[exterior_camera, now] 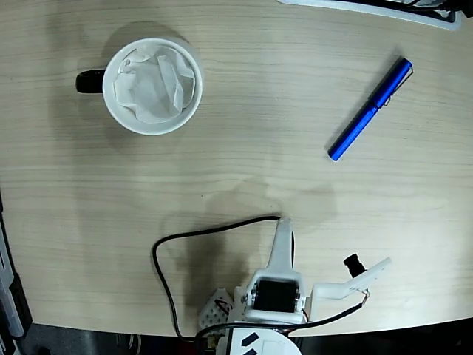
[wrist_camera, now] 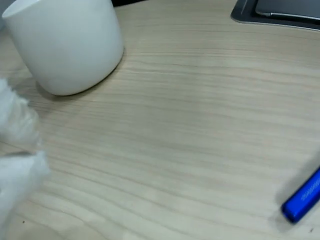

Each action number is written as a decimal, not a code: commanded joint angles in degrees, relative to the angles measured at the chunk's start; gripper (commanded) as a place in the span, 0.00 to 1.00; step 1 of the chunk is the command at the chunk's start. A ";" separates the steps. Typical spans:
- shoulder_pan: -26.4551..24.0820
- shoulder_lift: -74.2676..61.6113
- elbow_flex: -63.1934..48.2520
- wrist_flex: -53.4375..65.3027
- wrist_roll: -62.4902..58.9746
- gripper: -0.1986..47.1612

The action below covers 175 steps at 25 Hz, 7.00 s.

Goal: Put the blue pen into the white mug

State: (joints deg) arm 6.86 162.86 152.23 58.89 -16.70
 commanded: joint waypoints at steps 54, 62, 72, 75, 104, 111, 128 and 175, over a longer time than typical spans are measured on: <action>19.69 -103.62 -74.36 -18.63 -72.51 0.40; 19.86 -105.64 -74.44 -18.72 -72.51 0.38; 19.51 -111.18 -80.16 -18.19 -72.42 0.33; 19.25 -112.24 -81.12 -18.19 -72.42 0.21; 11.43 -95.98 -76.82 -4.31 -58.10 0.00; 7.73 -82.88 -64.95 -11.51 -58.36 0.00; -3.87 -47.46 -19.78 -61.00 -61.88 0.00; -29.53 -70.66 -21.36 -108.37 -72.60 0.11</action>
State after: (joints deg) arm -21.36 91.49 133.24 -47.72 -88.51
